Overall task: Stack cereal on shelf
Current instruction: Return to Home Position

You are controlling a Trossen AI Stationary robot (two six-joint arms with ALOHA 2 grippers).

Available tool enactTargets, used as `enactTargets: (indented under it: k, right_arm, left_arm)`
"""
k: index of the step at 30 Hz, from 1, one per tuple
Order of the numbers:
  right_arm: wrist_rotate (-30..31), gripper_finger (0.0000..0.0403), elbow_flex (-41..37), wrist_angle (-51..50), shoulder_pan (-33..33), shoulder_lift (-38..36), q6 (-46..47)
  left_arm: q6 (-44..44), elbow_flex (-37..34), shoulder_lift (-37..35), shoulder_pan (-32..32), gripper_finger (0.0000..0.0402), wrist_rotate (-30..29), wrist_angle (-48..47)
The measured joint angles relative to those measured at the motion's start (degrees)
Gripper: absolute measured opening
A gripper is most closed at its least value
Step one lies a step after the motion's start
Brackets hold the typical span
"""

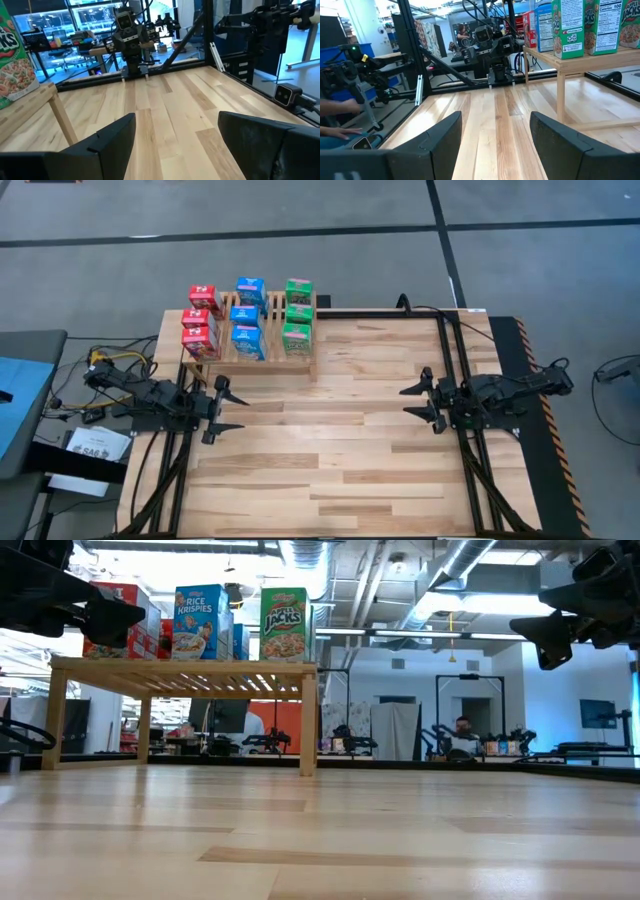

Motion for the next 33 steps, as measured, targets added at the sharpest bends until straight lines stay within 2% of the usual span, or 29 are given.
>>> enactTargets:
  k: [33]
  right_arm:
    - [0.04,0.026,0.0,0.0,0.0,0.0,0.07]
  left_arm:
    - [0.34,0.07,0.0,0.0,0.0275,0.02,0.0]
